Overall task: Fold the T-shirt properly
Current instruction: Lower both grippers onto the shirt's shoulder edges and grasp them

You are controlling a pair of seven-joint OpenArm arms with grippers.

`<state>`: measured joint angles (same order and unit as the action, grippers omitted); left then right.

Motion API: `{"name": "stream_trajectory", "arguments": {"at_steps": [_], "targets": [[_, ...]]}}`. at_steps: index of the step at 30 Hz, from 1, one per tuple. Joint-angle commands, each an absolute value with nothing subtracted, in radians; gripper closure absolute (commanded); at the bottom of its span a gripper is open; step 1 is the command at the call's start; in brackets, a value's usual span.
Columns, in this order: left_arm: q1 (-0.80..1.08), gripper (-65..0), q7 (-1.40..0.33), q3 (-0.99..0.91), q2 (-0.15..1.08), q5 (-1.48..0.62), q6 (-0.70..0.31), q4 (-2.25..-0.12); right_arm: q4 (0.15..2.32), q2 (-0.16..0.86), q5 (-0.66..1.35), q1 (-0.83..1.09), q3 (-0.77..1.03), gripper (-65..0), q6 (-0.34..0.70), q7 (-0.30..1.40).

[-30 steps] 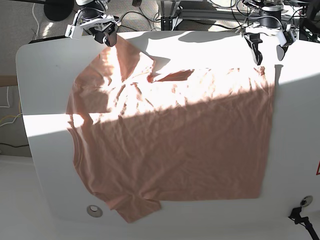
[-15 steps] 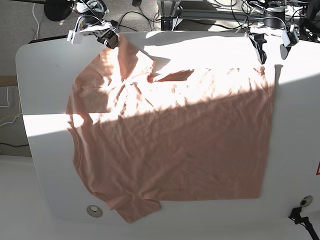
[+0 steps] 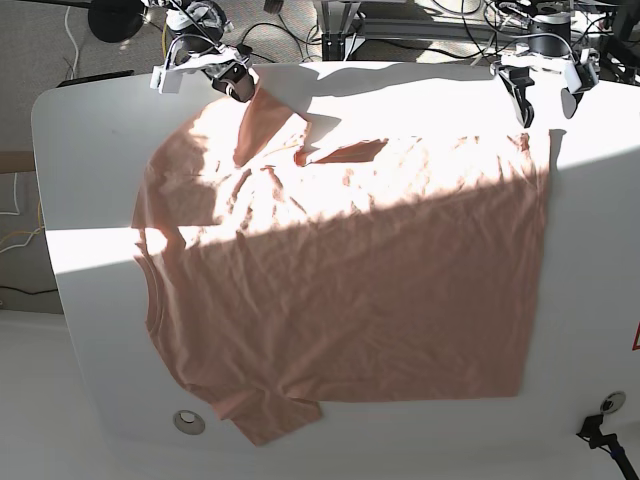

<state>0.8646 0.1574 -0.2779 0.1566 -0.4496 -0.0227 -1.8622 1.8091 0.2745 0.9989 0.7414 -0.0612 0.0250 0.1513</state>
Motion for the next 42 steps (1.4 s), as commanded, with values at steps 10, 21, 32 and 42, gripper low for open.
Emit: {"name": "stream_trajectory", "arguments": {"at_steps": [10,21,32,42], "targets": [[0.871,-46.1,0.185,-0.285,0.191,-0.449,-0.024,-1.876,1.817,0.282,0.998,0.743,-0.073,-25.5,0.027,0.15],[0.871,-46.1,0.185,-0.285,0.191,-0.449,-0.024,-1.876,1.742,0.282,1.004,0.704,-0.137,-25.5,0.03,0.151],[0.869,-46.1,0.185,-0.285,0.191,-0.449,-0.024,-1.874,1.744,0.285,1.004,0.7,-0.137,0.0,0.031,0.151],[0.745,-46.5,-0.071,-0.337,0.189,-0.453,-0.053,-1.868,1.744,0.285,1.0,0.691,-0.137,0.0,0.031,0.151]]}}
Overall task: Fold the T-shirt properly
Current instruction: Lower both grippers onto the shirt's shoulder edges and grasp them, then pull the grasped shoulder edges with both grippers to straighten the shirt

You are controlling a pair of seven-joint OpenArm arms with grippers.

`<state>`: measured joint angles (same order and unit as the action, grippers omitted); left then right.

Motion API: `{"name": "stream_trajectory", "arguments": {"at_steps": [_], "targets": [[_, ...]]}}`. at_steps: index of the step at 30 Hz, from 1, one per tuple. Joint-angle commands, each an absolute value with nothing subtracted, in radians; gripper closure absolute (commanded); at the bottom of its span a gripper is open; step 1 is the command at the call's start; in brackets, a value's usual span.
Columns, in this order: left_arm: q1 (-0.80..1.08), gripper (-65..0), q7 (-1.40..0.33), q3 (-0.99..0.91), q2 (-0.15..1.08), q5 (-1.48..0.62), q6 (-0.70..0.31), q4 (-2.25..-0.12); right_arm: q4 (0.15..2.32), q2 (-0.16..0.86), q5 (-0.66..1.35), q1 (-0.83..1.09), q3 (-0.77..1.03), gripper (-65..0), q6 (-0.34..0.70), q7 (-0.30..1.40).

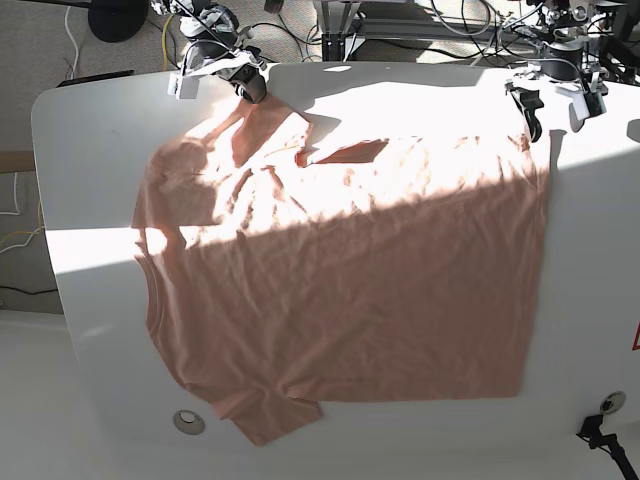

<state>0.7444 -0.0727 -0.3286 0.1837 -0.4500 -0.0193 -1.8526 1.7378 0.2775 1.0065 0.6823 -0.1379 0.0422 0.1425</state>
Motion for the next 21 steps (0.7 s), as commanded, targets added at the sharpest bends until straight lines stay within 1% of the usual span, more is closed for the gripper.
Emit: {"name": "stream_trajectory", "arguments": {"at_steps": [1,4,9,10,13,15,21], "targets": [[0.733,-46.5,-0.094,-0.352,0.185,-0.453,-0.084,-1.868,1.744,0.285,1.0,0.69,-0.137,0.0,0.031,0.151],[0.693,-46.5,-0.176,-0.398,0.182,-0.453,-0.14,-1.863,1.742,0.285,1.0,0.69,-0.139,0.0,0.031,0.151],[0.607,-46.5,-0.291,-0.426,0.185,-0.455,-0.147,-1.776,1.742,0.285,1.0,0.688,-0.139,0.0,0.031,0.151],[0.598,-46.5,-0.3,-0.426,0.185,-0.455,-0.151,-1.758,1.742,0.285,1.0,0.688,-0.139,0.0,0.031,0.151],[0.585,-46.5,-0.302,-0.426,0.185,-0.455,-0.229,-1.716,1.742,0.285,1.0,0.685,-0.139,0.0,0.031,0.151],[0.581,-46.5,-0.302,-0.426,0.183,-0.455,-0.262,-1.693,1.742,0.285,1.0,0.677,-0.139,0.0,0.031,0.151],[0.576,-46.5,-0.302,-0.424,0.183,-0.455,-0.266,-1.607,1.742,0.285,1.0,0.676,-0.139,0.0,0.031,0.151]]}}
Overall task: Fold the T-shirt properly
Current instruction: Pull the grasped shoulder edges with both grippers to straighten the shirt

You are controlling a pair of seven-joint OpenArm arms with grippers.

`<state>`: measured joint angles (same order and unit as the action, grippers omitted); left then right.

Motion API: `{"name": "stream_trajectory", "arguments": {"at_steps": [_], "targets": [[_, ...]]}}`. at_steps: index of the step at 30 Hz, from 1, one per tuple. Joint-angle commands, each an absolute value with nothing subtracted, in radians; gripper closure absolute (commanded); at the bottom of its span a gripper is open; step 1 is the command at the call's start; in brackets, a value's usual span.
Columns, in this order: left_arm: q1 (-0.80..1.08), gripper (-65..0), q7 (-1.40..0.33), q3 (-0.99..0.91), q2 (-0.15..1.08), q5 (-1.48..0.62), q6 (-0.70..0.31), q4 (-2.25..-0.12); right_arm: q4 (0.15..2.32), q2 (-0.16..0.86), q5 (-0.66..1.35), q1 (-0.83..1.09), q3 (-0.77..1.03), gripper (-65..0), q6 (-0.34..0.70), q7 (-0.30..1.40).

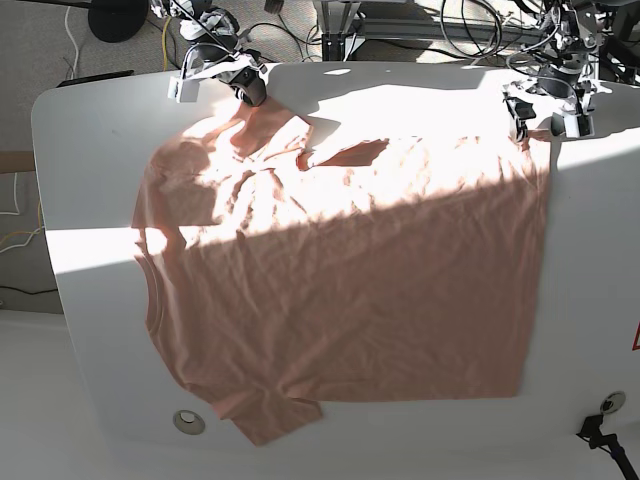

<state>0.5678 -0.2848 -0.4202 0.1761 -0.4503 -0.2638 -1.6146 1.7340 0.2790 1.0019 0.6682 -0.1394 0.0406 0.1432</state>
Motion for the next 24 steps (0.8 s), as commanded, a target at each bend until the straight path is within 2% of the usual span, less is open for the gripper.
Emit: {"name": "stream_trajectory", "arguments": {"at_steps": [1,9,24], "targets": [[0.572,-46.5,-0.302,-0.423,0.183,-0.455,-0.271,-1.596,1.742,0.285,1.0,0.676,-0.139,0.0,0.031,0.151],[0.564,-46.4,-0.302,-0.423,0.182,-0.455,-0.426,-1.59,1.742,0.285,1.0,0.676,-0.139,0.0,0.031,0.151],[0.489,-46.1,-0.302,-0.424,0.147,-0.455,-0.426,-1.589,1.741,0.286,1.0,0.68,-0.139,0.0,0.031,0.151]]}}
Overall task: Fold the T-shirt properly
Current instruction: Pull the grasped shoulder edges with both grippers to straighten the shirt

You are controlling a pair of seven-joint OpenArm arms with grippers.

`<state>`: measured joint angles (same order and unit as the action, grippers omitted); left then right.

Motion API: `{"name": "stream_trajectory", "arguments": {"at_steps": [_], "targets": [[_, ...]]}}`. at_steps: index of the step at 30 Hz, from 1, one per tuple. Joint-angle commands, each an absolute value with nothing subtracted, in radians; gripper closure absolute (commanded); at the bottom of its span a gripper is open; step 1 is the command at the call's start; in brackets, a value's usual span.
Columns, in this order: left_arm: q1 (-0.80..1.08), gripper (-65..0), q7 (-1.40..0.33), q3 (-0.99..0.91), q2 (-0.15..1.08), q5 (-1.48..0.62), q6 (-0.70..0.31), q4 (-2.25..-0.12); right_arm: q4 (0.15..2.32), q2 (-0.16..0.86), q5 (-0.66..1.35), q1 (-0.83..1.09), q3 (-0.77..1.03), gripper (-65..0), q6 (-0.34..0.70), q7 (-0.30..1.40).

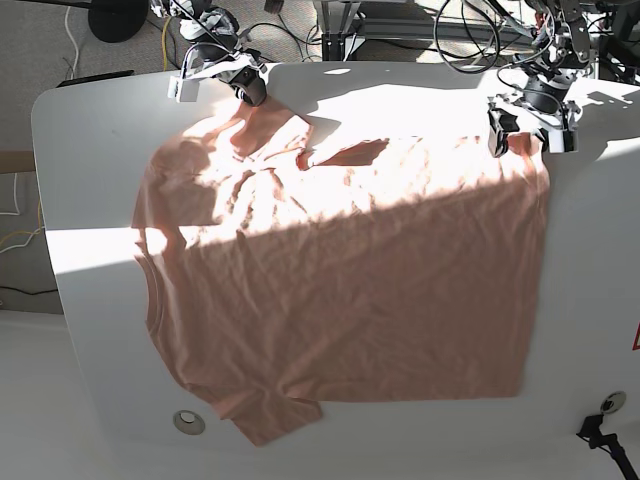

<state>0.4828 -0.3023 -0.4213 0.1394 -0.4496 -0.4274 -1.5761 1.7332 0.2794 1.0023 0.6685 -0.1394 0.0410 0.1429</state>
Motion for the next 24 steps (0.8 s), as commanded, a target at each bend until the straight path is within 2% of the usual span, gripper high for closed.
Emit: {"name": "stream_trajectory", "arguments": {"at_steps": [1,7,9,13,15,17,24], "targets": [[0.487,-46.1,-0.302,-0.426,0.147,-0.455,-0.426,-1.589,1.741,0.286,1.0,0.68,-0.139,0.0,0.031,0.151],[0.487,-44.6,-0.302,-0.426,0.147,-0.455,-0.426,-1.586,1.741,0.286,1.0,0.677,-0.139,0.0,0.031,0.151],[0.487,-35.6,-0.302,-0.426,0.147,-0.455,-0.426,-1.586,1.741,0.286,1.001,0.677,-0.139,0.0,0.031,0.151],[0.487,-12.4,-0.302,-0.426,0.148,-0.455,-0.426,-1.586,1.736,0.286,1.0,0.676,-0.139,0.0,0.031,0.151],[0.487,-4.4,-0.302,-0.426,0.151,-0.455,-0.426,-1.586,1.719,0.286,1.004,0.676,-0.139,0.0,0.031,0.151],[0.486,-2.0,-0.3,-0.426,0.153,-0.455,-0.426,-1.586,1.707,0.286,1.003,0.676,-0.139,0.0,0.031,0.151],[0.486,0.0,-0.3,-0.476,0.148,-0.453,-0.426,-1.589,1.704,0.286,1.001,0.676,-0.139,0.0,0.031,0.151]]}}
